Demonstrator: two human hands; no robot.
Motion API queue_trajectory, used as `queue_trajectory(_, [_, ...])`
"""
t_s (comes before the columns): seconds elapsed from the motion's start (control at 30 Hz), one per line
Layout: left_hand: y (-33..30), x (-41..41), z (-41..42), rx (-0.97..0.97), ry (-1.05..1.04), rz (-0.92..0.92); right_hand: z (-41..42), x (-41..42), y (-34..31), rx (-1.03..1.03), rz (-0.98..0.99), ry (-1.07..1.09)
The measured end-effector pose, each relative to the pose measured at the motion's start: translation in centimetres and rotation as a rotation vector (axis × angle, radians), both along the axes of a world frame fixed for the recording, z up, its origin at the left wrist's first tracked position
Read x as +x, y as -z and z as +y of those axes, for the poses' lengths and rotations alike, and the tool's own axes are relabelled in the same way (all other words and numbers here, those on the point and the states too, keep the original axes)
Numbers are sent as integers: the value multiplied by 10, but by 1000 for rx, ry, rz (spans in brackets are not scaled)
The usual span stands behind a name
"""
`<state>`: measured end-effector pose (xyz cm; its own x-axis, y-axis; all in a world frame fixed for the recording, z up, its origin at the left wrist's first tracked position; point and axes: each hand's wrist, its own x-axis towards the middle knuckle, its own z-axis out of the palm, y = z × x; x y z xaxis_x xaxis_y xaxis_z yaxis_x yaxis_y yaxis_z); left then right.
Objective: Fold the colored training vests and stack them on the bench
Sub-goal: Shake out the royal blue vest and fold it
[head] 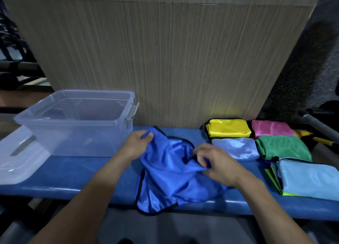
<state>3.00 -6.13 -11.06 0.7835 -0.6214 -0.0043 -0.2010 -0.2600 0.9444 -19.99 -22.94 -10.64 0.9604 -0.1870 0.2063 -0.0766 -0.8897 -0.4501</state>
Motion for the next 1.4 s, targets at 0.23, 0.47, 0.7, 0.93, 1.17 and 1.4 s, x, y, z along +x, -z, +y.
queue_trajectory(0.23, [1,1,10,162,353,-444,14,-10,-10,304,222,-90])
queue_trajectory(0.47, [4,-35,-2,380,749,-729,5,-14,2,212,244,222])
queue_trajectory(0.7, [-66,-63,2,-535,290,169,2,-16,-1,862,126,355])
queue_trajectory(0.93, [-67,-36,-13,-168,-60,-675,15,-9,-45,1670,-403,279])
queue_trajectory(1.17, [-37,-70,-3,244,638,-452,4,22,-21,1886,-619,537])
queue_trajectory(1.4, [3,-92,-6,812,689,-666,4,32,-24,1739,-473,493])
